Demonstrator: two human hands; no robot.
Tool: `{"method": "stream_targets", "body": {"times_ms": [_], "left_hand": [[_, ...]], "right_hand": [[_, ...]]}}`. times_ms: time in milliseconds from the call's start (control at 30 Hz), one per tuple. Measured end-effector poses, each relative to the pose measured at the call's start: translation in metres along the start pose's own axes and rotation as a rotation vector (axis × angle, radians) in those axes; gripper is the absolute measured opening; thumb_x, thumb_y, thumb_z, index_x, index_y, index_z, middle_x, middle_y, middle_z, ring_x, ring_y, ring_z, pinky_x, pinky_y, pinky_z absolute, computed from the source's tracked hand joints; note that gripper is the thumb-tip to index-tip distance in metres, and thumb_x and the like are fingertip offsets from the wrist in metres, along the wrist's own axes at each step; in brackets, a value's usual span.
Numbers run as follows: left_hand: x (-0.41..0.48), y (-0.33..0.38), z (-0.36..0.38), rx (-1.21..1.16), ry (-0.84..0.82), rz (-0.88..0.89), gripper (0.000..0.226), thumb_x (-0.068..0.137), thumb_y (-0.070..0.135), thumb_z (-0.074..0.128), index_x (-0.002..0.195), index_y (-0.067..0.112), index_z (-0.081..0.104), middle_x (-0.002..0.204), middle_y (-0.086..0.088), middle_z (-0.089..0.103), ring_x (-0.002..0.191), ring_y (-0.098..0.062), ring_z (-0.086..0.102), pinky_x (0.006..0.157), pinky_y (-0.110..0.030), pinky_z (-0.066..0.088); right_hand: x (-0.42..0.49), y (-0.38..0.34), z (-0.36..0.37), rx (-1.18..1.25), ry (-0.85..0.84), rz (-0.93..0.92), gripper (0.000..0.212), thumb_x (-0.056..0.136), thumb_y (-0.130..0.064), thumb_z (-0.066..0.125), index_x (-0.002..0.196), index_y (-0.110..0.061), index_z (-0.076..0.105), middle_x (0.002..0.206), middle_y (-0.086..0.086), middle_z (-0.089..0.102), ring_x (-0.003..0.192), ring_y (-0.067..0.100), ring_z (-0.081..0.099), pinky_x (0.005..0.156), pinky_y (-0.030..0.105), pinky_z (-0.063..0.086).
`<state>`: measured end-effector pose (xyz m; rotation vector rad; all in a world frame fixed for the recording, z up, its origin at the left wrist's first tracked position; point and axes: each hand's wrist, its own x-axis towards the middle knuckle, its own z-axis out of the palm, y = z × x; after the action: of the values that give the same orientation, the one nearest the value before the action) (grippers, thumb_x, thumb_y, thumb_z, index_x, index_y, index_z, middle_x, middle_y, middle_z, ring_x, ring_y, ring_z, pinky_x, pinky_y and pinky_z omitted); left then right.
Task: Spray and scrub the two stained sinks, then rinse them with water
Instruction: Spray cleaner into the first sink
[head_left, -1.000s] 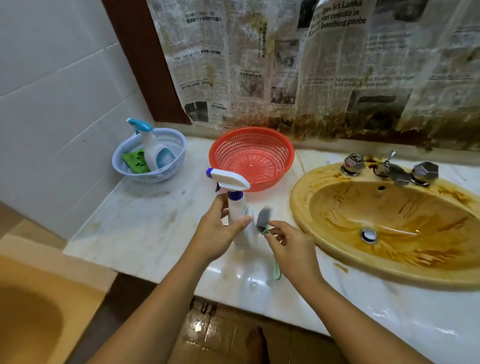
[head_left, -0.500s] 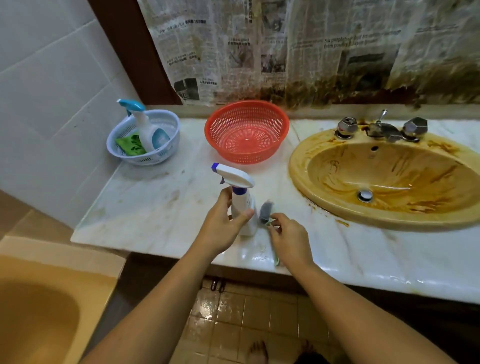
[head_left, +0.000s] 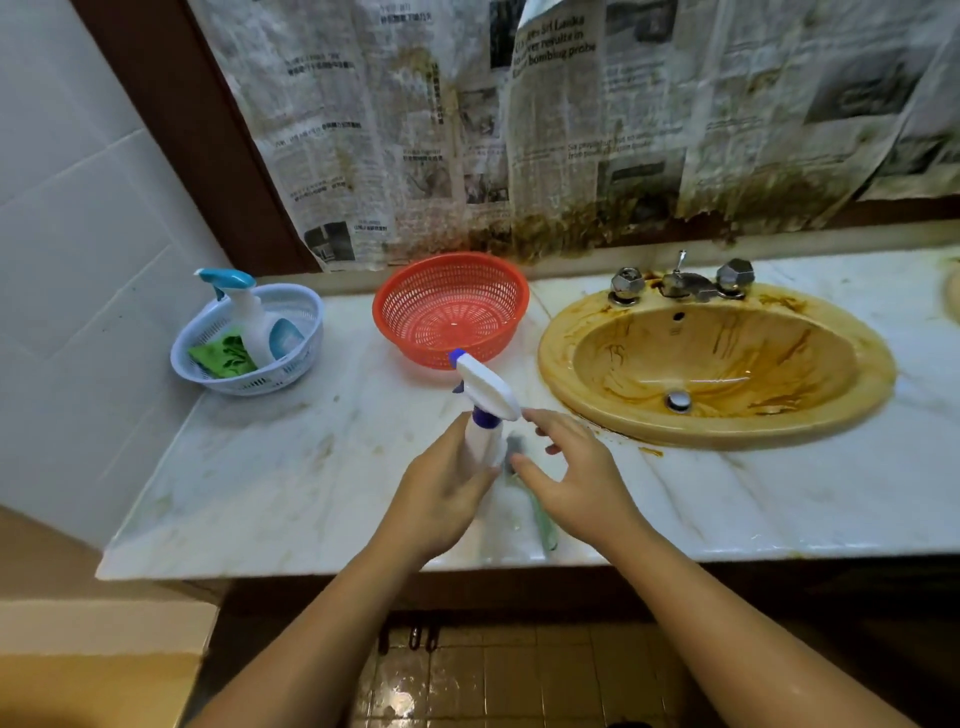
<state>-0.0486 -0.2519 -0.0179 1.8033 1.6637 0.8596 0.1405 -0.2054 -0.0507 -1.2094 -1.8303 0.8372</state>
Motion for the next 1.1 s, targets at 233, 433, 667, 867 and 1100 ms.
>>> {"method": "stream_targets", "body": {"times_ms": [233, 433, 667, 867, 1100], "left_hand": [[0.019, 0.028, 0.005, -0.047, -0.259, 0.076, 0.048, 0.092, 0.054, 0.059, 0.137, 0.052, 0.044, 0.117, 0.005, 0.070, 0.107, -0.022, 0.066, 0.092, -0.053, 0.054], [0.040, 0.062, 0.032, -0.185, -0.433, 0.085, 0.049, 0.090, 0.034, 0.075, 0.136, 0.037, 0.057, 0.125, 0.022, 0.068, 0.113, 0.002, 0.064, 0.099, -0.032, 0.053], [0.061, 0.089, 0.076, -0.241, -0.505, 0.013, 0.040, 0.089, 0.032, 0.078, 0.126, 0.034, 0.064, 0.118, 0.017, 0.071, 0.107, 0.000, 0.068, 0.098, -0.029, 0.055], [0.074, 0.099, 0.112, -0.213, -0.469, -0.100, 0.019, 0.086, 0.051, 0.077, 0.104, 0.045, 0.074, 0.109, 0.025, 0.073, 0.102, 0.003, 0.069, 0.100, -0.036, 0.055], [0.089, 0.124, 0.169, -0.020, -0.403, -0.175, 0.053, 0.080, 0.058, 0.077, 0.124, 0.034, 0.062, 0.112, 0.016, 0.070, 0.100, -0.002, 0.064, 0.089, -0.029, 0.054]], "right_hand": [[0.013, -0.055, -0.045, 0.274, 0.021, 0.056, 0.045, 0.087, -0.044, 0.078, 0.127, -0.033, 0.062, 0.112, -0.013, 0.066, 0.105, 0.004, 0.062, 0.088, 0.024, 0.049], [0.021, -0.046, -0.073, 0.311, 0.198, 0.176, 0.017, 0.089, -0.036, 0.079, 0.094, -0.024, 0.068, 0.081, -0.006, 0.067, 0.076, 0.007, 0.062, 0.069, 0.024, 0.049], [0.029, -0.005, -0.098, 0.395, 0.239, 0.426, 0.017, 0.085, -0.035, 0.082, 0.093, -0.021, 0.076, 0.081, -0.003, 0.074, 0.080, 0.017, 0.070, 0.080, 0.041, 0.057], [0.053, 0.027, -0.129, 0.306, 0.240, 0.585, 0.029, 0.086, -0.038, 0.074, 0.075, -0.011, 0.073, 0.075, 0.005, 0.076, 0.068, 0.021, 0.068, 0.074, 0.040, 0.056], [0.077, 0.072, -0.154, 0.328, 0.246, 0.792, 0.038, 0.076, -0.042, 0.075, 0.083, -0.005, 0.070, 0.071, 0.009, 0.071, 0.067, 0.027, 0.066, 0.058, 0.031, 0.046]]}}
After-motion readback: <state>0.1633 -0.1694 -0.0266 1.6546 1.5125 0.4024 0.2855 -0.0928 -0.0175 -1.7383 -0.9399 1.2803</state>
